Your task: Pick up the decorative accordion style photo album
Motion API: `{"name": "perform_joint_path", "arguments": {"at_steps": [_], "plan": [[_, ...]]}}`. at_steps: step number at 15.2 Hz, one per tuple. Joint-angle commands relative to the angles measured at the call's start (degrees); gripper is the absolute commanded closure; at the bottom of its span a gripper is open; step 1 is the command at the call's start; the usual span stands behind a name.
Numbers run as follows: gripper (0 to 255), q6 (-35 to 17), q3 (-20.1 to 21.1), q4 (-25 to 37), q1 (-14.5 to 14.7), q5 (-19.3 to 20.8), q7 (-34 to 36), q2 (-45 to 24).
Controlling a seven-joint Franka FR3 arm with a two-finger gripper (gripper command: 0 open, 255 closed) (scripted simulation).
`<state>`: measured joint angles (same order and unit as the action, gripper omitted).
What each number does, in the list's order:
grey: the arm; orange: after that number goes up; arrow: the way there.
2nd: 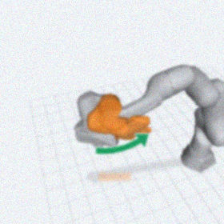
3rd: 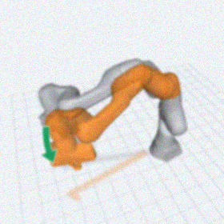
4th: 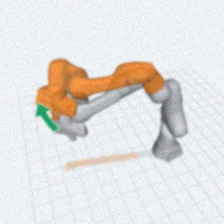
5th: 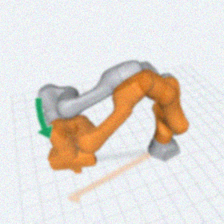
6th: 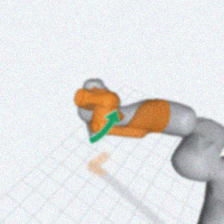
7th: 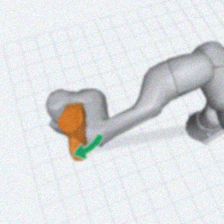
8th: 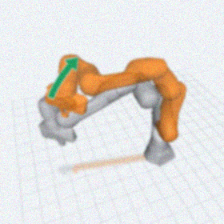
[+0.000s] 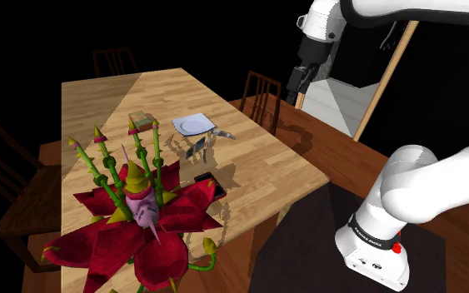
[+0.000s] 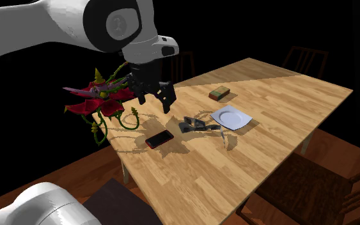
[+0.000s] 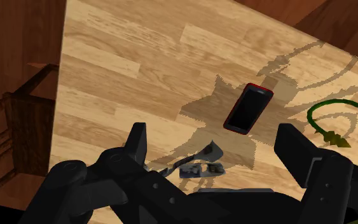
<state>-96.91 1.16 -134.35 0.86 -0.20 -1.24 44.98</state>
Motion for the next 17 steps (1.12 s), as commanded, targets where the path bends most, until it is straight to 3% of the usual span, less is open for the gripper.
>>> {"name": "perform_joint_path", "arguments": {"at_steps": [1, 9, 17], "plan": [[0, 0.00, 0.00, 0.00, 0.00, 0.00, 0.00, 0.00], [0, -12.92, 1.16, 1.18, -1.83, -4.61, 9.01, -14.93], [0, -23.60, 1.29, 6.79, -2.98, -9.10, 16.28, -31.60]]}}
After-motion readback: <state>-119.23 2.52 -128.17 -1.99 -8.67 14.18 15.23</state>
